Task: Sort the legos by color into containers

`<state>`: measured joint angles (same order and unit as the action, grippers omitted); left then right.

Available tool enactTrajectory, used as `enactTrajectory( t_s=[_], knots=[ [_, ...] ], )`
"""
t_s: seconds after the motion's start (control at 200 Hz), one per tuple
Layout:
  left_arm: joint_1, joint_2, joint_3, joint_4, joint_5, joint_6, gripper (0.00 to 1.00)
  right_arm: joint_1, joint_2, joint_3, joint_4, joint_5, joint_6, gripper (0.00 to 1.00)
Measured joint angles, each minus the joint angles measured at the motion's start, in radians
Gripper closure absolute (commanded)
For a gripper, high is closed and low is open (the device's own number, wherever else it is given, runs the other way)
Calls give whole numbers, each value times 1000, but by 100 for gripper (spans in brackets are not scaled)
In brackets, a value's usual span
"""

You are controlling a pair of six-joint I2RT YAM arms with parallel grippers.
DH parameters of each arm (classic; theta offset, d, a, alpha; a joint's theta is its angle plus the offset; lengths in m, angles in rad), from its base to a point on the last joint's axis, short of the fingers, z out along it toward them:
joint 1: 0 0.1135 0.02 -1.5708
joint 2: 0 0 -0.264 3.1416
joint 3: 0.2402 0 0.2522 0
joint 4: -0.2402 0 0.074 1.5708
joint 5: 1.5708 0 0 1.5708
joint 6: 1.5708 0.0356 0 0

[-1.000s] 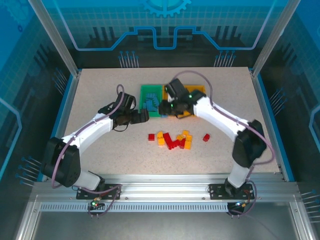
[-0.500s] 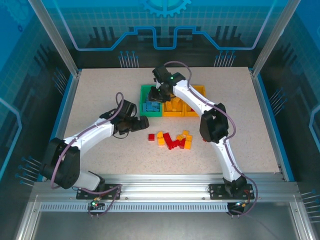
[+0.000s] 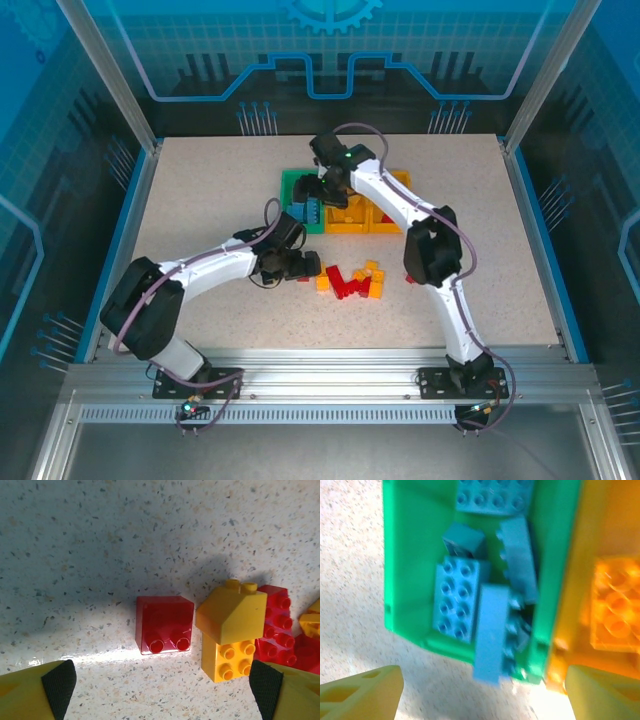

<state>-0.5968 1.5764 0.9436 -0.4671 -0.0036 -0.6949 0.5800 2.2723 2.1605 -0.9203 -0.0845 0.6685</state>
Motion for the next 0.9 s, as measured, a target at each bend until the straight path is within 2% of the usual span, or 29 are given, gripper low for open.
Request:
enactTrajectory(
  t_s=[0.09,0.255,0.325,0.42,0.705,0.77,0.9],
  knots=[
    [-6,21,3,-2,0,-19,20,-3,-157,-168,36,35,-5,13],
    [-8,38,3,-2,0,-32,21,-48,-433,-422,98,82,-8,12],
    [-8,51,3,-3,-1,-32,25,-90,-507,-506,121,93,-8,12],
    [-9,78,4,-3,-3,-34,30,-142,-556,-596,137,113,-8,11],
    [-10,126,25,-10,-11,-32,31,-198,-620,-738,137,135,-8,11],
    [-10,135,36,-23,-15,-31,37,-204,-640,-752,138,139,-12,11],
    [-7,155,53,-57,-37,-21,56,-209,-681,-801,142,161,-19,10]
  ],
)
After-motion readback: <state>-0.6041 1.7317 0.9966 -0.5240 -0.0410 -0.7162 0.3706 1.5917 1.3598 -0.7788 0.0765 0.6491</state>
